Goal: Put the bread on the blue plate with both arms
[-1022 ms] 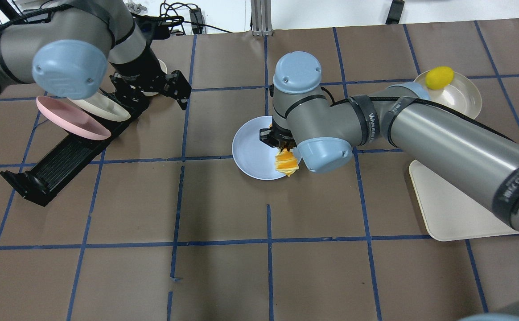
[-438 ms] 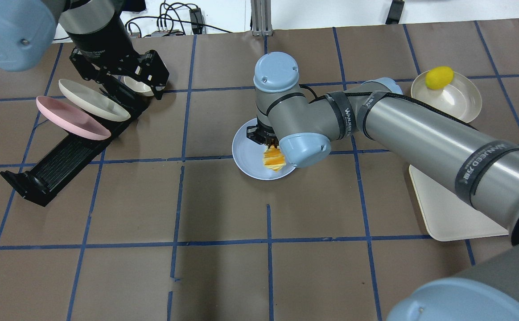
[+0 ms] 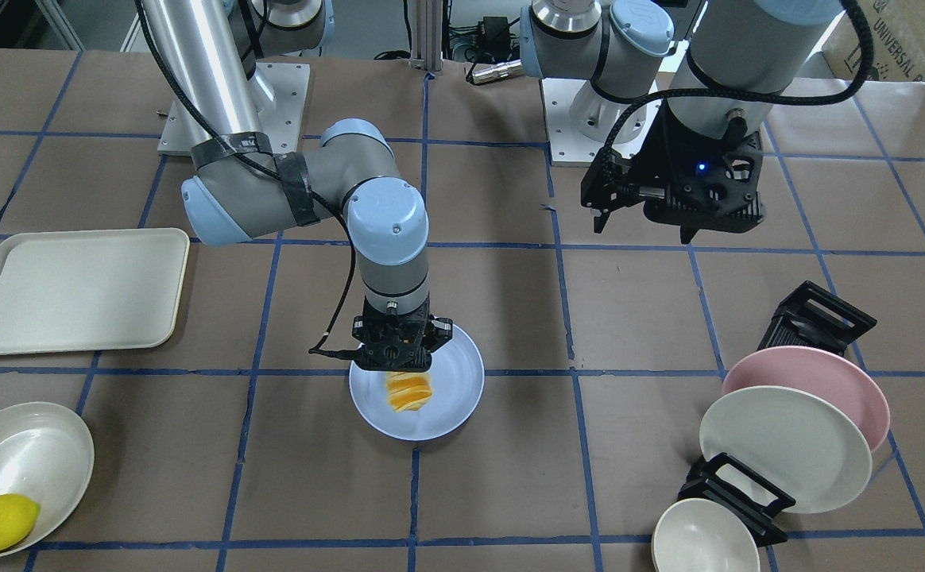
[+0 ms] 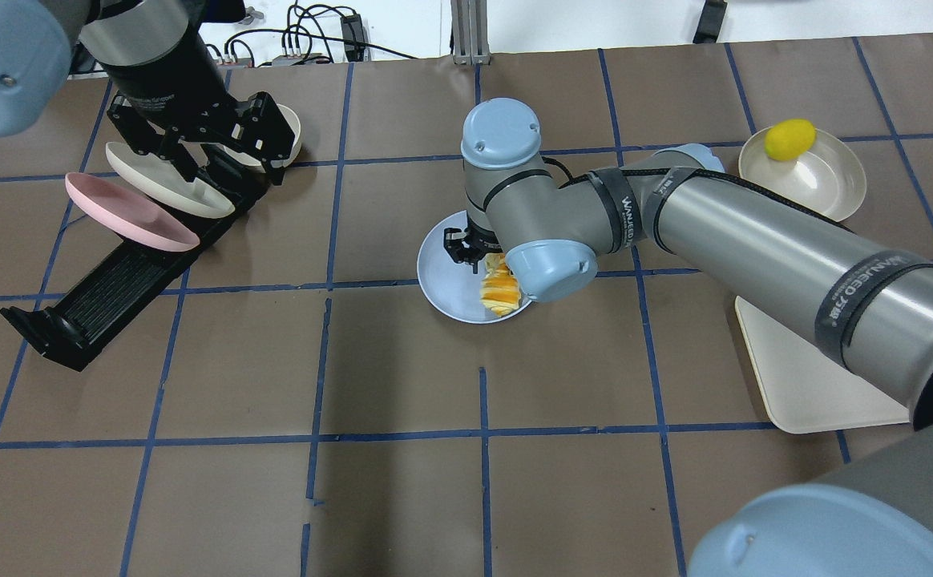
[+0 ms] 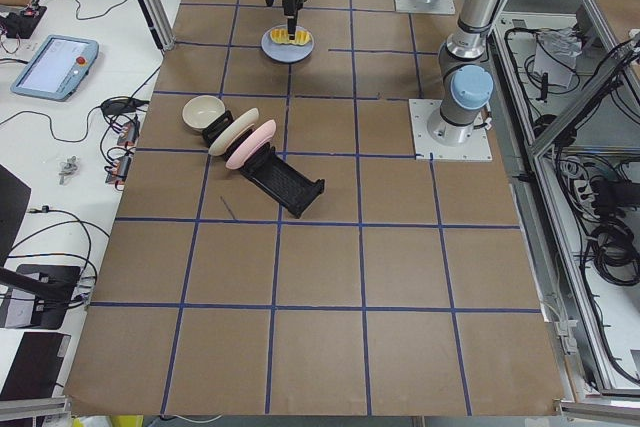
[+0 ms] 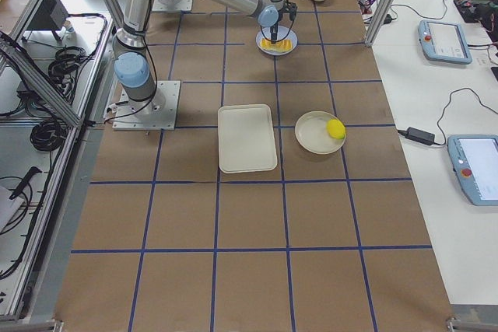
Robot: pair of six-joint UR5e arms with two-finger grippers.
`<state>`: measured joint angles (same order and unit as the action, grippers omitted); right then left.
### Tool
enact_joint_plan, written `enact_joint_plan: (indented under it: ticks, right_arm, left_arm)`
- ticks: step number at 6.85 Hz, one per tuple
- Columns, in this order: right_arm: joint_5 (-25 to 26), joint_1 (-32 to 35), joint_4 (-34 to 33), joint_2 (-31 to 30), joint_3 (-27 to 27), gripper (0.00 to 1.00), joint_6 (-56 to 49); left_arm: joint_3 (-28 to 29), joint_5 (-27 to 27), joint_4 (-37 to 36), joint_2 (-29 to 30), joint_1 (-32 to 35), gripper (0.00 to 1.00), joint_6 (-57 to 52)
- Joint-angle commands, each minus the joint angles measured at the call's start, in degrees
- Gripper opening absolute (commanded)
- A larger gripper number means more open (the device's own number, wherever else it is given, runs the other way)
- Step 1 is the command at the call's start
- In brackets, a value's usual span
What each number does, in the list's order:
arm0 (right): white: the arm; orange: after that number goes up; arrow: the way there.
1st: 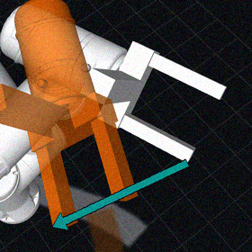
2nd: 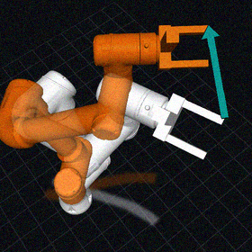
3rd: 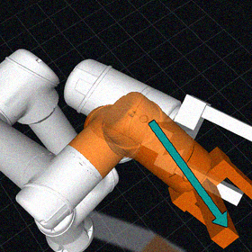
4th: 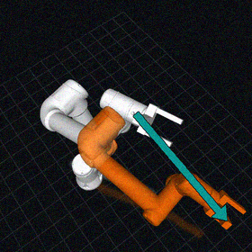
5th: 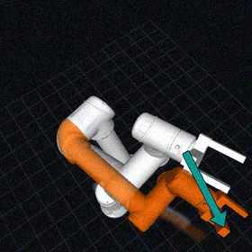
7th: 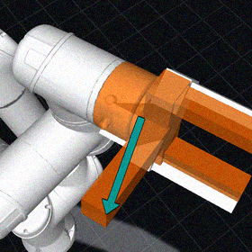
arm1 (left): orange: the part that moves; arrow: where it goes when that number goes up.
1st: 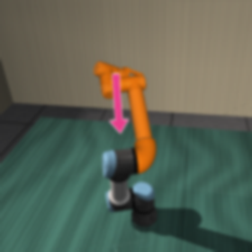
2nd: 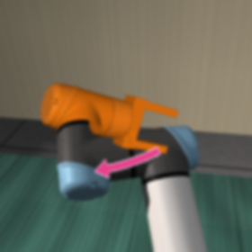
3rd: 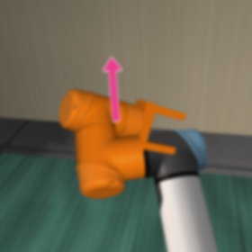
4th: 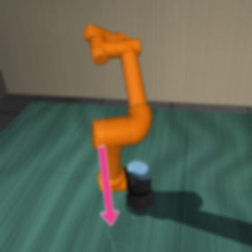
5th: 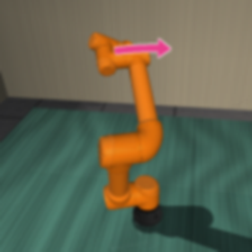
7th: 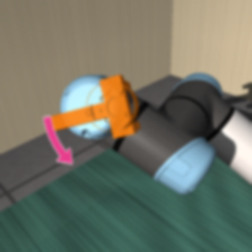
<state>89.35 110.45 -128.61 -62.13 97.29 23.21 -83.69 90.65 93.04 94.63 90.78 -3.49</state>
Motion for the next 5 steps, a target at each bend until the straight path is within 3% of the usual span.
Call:
enact_joint_plan:
  ticks: [1,3,4,5]
  right_arm:
    - [0.0,-0.1,0.2,-0.1,-1.0,1.00,0.3]
    - [0.4,-1.5,1.1,-2.0,-6.5,1.00,-0.6]
    - [3.6,-3.2,3.5,-2.9,-10.0,1.00,-5.2]
    - [4.7,-6.8,3.7,-3.6,-12.5,1.00,-17.5]
  left_arm:
    - [0.0,0.3,0.9,-0.1,-0.2,1.00,1.4]
    - [0.1,0.0,0.9,-0.3,-0.3,1.00,1.4]
    - [0.2,-0.1,0.9,-0.2,-0.3,1.00,1.3]
    - [0.3,-0.1,0.9,-0.2,-0.4,1.00,1.3]
